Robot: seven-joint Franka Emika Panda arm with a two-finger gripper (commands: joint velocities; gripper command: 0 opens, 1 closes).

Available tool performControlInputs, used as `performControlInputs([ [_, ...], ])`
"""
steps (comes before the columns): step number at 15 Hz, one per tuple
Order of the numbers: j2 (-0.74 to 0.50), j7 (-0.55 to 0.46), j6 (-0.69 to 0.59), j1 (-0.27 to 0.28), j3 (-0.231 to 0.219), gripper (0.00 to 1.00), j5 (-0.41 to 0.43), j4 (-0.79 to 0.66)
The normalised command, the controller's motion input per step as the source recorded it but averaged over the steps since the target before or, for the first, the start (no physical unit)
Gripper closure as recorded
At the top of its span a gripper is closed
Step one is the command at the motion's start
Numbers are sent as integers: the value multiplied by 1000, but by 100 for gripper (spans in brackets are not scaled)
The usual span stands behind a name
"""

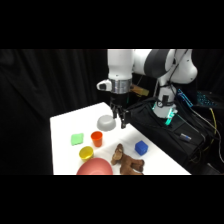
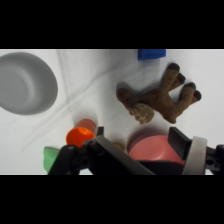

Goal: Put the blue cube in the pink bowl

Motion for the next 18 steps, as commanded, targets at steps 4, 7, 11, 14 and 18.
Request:
performControlInputs([
  [4, -234, 157, 223, 54, 64, 0, -42, -369],
  [7, -123, 14, 295, 60, 60, 0, -37, -261],
  [11, -30, -54, 310, 63, 55, 0, -41, -165],
  [14, 7, -11, 360, 75, 64, 0, -48, -158],
  [18, 57, 53, 335, 71, 55, 0, -78, -142],
])
